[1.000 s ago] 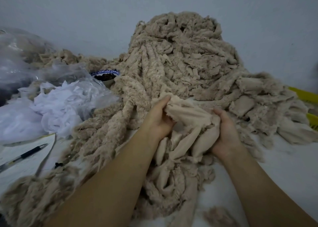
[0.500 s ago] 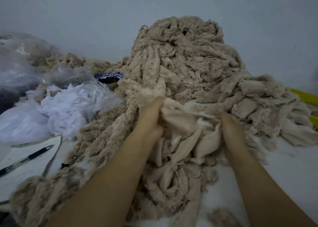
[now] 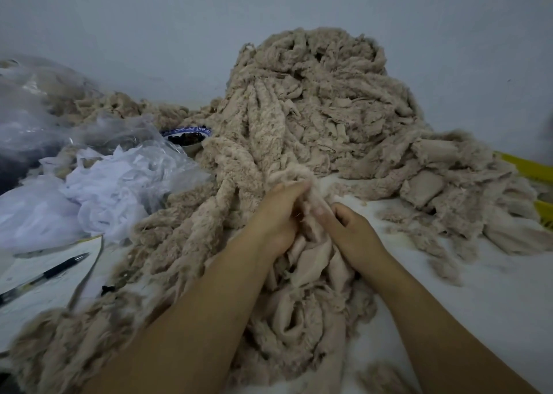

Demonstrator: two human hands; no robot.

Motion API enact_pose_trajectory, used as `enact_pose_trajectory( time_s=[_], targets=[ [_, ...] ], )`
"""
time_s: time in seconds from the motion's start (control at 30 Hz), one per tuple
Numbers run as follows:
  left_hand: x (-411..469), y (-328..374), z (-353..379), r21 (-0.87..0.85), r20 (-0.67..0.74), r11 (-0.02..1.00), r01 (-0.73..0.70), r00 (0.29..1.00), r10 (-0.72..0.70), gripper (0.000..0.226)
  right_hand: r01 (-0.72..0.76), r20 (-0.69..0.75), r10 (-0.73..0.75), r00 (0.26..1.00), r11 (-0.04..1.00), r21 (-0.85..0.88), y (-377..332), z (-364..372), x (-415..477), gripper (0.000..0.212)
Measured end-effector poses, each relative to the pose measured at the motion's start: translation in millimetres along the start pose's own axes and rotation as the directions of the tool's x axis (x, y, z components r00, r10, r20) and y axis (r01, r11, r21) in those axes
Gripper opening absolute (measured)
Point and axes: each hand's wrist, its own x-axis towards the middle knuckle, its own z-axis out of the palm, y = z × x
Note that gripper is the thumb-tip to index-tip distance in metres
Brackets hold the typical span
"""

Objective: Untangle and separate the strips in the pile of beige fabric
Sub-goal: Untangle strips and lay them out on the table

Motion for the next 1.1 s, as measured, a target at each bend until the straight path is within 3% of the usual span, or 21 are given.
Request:
enact_pose_trajectory(
  time_s=[0.07,0.17,0.23,0.33,0.4,0.5,0.57,0.67,0.77,0.83,0.93,1.0,1.07,1.1],
  targets=[
    [-1,0,-3,-0.186,-0.031,0.979,0.082,0.996,-0.089,0.014,-0.001,0.113,-0.007,0.994,0.997,0.072,-2,0,-3,0.040],
    [3,-6,-12,-0.291,-0.112,0.953,0.089,0.986,-0.126,0.028,0.002,0.320,-0.017,0.947,0.999,0.046,1,0,-6,0.042],
    [2,-8,-15,-0.280,-0.132,0.957,0.074,0.985,-0.115,0.035,-0.045,0.311,0.031,0.950,0.998,0.038,2,2,-6,0.045],
    [0,-18,-18,0.126,-0.220,0.989,-0.082,0.969,0.109,0.031,-0.042,0.067,0.038,0.997,0.997,0.063,-7,5,1,0.036],
    [-2,-26,-18,0.377,-0.123,0.903,-0.204,0.956,0.268,0.026,-0.058,0.002,0.058,0.998,0.997,0.050,-13,10,8,0.042],
    [-5,-33,-18,0.442,0.076,0.858,-0.263,0.964,0.256,0.018,-0.189,0.049,0.186,0.981,0.980,0.068,-13,21,25,0.029],
    [-6,-33,-22,0.373,0.080,0.896,-0.241,0.971,0.227,0.007,-0.293,0.008,0.300,0.954,0.926,0.240,-14,19,32,0.020],
    [0,-27,-27,0.014,-0.018,0.988,-0.157,0.987,0.157,0.011,-0.269,-0.104,0.358,0.928,0.835,0.480,-7,6,35,0.011],
    [7,-21,-32,-0.270,-0.069,0.963,-0.020,0.998,0.002,0.038,-0.210,-0.128,0.398,0.908,0.699,0.684,-1,3,35,0.018],
    [8,-18,-31,-0.301,-0.010,0.953,0.031,0.999,-0.036,0.052,-0.182,-0.110,0.410,0.905,0.608,0.773,0,3,36,0.019],
    [3,-19,-26,-0.177,0.109,0.984,0.026,0.994,-0.006,0.064,-0.136,-0.052,0.354,0.934,0.486,0.863,-4,-2,37,0.020],
    [0,-26,-23,0.084,0.170,0.996,-0.032,0.985,0.017,0.066,-0.111,-0.039,0.319,0.947,0.439,0.891,-5,-8,37,0.024],
    [-3,-31,-21,0.314,0.206,0.947,-0.070,0.979,0.004,0.043,-0.103,-0.029,0.305,0.952,0.409,0.907,-6,-14,38,0.032],
    [-3,-32,-21,0.351,0.201,0.934,-0.067,0.980,-0.006,0.033,-0.101,-0.025,0.300,0.954,0.397,0.912,-7,-16,38,0.036]
  ],
)
